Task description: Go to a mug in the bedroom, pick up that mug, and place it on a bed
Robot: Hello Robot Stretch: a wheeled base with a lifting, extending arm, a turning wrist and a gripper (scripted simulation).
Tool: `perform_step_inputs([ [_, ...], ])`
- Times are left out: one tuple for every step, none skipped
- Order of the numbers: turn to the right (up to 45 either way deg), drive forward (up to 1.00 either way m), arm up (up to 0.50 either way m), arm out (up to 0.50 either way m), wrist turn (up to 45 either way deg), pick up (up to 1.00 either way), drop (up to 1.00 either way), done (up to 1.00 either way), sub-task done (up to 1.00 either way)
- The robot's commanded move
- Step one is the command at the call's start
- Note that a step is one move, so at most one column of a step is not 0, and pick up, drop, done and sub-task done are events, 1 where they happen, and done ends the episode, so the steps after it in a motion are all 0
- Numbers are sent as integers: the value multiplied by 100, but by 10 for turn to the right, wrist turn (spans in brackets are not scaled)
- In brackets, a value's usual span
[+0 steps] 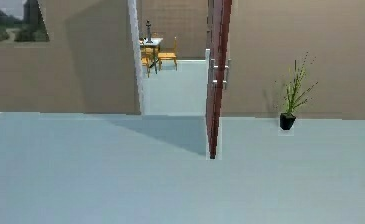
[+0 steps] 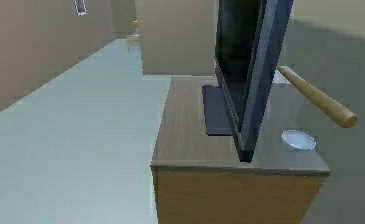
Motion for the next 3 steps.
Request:
perform_step_inputs([
  [0, 20, 0, 0, 0, 0, 0, 0, 0],
  [-270, 0, 0, 0, 0, 0, 0, 0, 0],
  [0, 55, 0, 0, 0, 0, 0, 0, 0],
])
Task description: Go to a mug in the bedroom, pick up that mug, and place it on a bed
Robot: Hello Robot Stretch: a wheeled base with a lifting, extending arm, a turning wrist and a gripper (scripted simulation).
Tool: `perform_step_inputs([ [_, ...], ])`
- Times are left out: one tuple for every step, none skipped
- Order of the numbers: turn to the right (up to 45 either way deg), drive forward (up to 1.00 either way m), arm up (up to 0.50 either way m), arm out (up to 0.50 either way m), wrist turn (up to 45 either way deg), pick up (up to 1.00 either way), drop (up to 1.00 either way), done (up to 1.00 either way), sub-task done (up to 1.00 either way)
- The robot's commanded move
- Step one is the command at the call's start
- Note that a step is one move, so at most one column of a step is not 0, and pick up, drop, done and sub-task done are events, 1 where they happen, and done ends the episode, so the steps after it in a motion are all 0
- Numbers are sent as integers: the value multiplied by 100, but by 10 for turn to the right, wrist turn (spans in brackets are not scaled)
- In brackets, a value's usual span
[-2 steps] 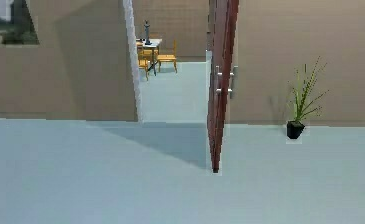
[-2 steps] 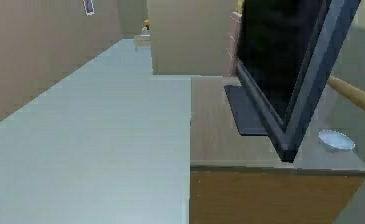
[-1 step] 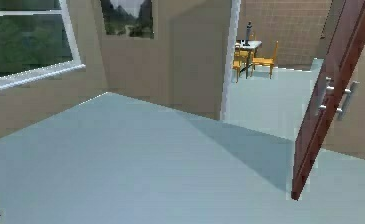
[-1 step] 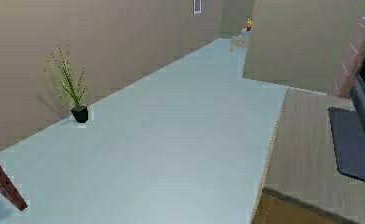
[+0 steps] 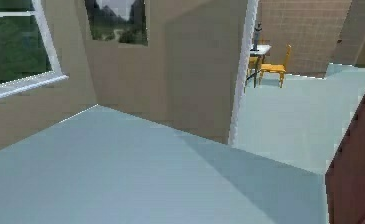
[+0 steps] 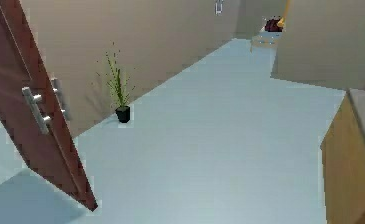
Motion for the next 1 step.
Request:
perform_step_inputs([
  [-450, 0, 0, 0, 0, 0, 0, 0, 0],
])
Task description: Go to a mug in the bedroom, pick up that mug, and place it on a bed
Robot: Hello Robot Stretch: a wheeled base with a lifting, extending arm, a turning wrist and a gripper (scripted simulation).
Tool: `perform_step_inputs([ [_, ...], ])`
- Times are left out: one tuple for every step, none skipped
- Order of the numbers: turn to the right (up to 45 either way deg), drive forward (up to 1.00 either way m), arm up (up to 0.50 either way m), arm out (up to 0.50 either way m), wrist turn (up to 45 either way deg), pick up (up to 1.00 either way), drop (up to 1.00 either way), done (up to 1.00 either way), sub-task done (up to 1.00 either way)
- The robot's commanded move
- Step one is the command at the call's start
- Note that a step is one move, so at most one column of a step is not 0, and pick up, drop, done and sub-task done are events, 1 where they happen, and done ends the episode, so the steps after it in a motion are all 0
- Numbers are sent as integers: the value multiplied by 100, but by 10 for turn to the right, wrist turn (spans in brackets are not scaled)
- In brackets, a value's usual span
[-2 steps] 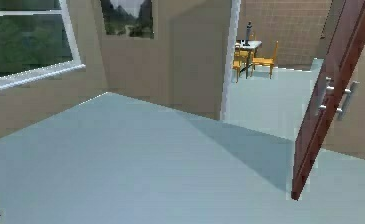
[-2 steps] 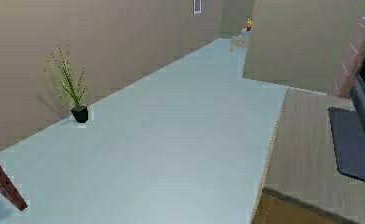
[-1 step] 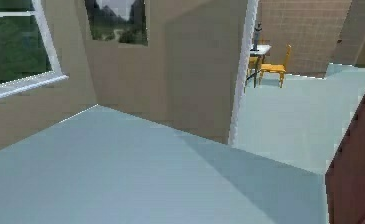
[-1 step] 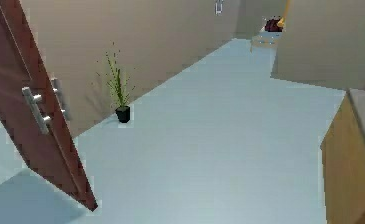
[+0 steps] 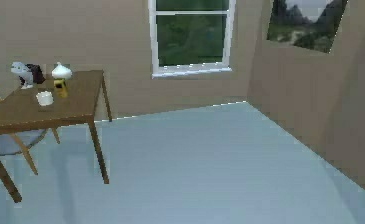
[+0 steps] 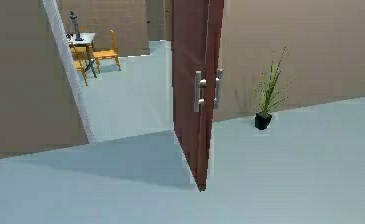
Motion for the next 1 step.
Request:
perform_step_inputs([
  [-270, 0, 0, 0, 0, 0, 0, 0, 0],
])
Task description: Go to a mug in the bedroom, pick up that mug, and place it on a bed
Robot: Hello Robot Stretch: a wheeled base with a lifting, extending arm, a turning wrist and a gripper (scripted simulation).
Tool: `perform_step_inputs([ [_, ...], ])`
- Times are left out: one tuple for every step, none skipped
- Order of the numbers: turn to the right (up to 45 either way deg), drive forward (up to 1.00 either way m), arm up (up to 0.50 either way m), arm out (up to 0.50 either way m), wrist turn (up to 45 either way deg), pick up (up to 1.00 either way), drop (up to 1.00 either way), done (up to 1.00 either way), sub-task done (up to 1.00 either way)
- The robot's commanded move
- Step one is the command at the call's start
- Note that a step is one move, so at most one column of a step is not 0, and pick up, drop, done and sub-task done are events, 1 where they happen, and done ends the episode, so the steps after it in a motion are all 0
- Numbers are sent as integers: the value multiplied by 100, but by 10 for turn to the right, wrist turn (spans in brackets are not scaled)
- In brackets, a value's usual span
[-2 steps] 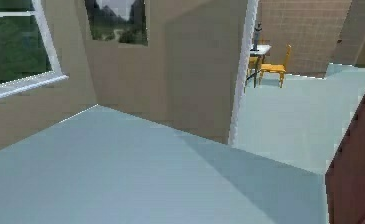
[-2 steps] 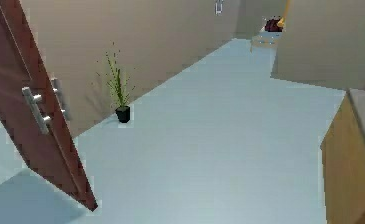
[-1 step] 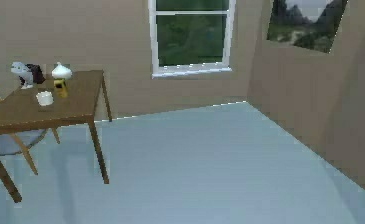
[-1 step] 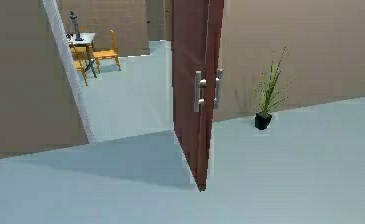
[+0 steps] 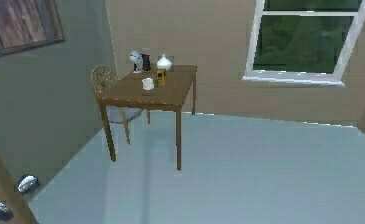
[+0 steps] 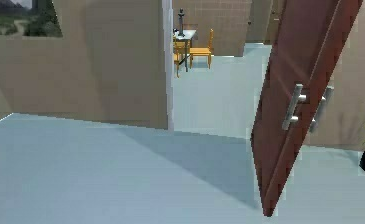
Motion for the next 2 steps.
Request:
perform_step_inputs([
  [0, 85, 0, 0, 0, 0, 0, 0, 0],
  [-450, 0, 0, 0, 0, 0, 0, 0, 0],
])
